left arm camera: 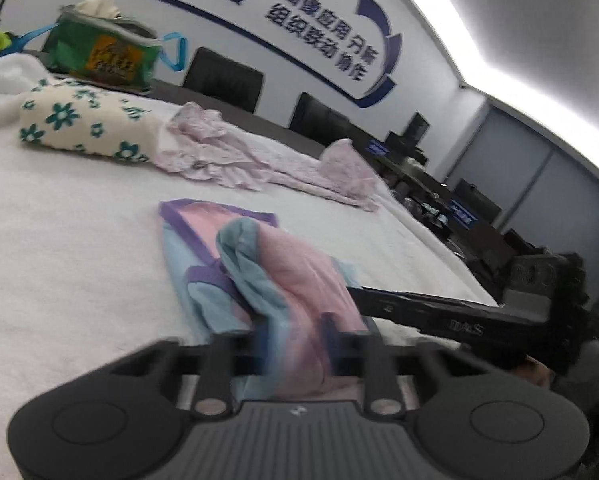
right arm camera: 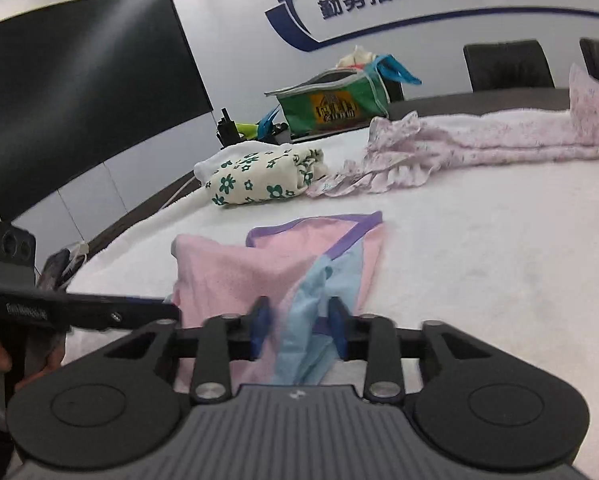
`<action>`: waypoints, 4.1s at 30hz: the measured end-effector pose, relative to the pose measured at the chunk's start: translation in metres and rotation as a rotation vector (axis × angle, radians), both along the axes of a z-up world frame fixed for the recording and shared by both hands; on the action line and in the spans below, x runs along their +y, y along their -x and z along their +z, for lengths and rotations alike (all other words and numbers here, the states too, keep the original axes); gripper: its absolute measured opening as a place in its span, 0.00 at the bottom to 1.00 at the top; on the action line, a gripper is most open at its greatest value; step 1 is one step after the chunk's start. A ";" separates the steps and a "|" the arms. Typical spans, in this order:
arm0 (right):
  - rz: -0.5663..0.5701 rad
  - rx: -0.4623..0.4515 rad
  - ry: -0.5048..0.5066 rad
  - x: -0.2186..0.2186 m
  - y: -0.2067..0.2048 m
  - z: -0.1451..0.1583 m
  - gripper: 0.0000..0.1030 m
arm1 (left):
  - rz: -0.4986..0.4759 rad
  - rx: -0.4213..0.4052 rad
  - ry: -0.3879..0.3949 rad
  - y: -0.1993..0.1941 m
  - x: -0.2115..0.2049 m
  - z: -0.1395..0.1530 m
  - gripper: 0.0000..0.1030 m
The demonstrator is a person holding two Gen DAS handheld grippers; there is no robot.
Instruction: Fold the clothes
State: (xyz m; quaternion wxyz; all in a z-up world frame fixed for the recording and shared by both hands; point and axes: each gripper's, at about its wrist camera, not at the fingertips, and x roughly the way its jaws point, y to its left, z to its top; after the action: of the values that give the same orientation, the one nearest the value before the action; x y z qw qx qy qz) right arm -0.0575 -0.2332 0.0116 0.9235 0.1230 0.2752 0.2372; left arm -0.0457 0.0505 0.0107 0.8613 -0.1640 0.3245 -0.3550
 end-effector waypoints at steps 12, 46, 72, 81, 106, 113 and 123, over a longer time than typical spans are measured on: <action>-0.086 -0.037 0.070 0.001 0.004 0.013 0.13 | 0.038 0.093 0.150 0.007 0.031 -0.009 0.58; -0.040 -0.017 0.099 0.002 -0.014 0.010 0.37 | 0.142 0.308 0.329 -0.011 0.020 -0.045 0.08; -0.079 -0.123 0.090 0.005 -0.003 0.021 0.17 | 0.202 0.200 0.166 -0.013 0.014 -0.007 0.17; 0.023 -0.027 0.155 0.033 -0.028 0.011 0.17 | 0.210 0.206 0.175 -0.014 0.008 -0.016 0.24; 0.246 0.098 0.407 0.129 -0.149 0.015 0.05 | 0.170 0.293 0.236 -0.020 0.017 -0.033 0.23; 0.220 -0.125 0.330 0.062 -0.072 0.064 0.28 | 0.250 0.097 0.135 0.002 0.032 -0.010 0.60; 0.108 -0.037 0.241 0.036 -0.029 0.016 0.28 | 0.241 0.161 0.130 -0.005 0.005 -0.017 0.33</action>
State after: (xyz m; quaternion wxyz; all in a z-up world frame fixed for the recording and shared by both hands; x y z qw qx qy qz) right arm -0.0286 -0.1976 0.0275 0.9223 -0.0081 0.2911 0.2542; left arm -0.0404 0.0551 -0.0068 0.8565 -0.2851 0.3466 -0.2548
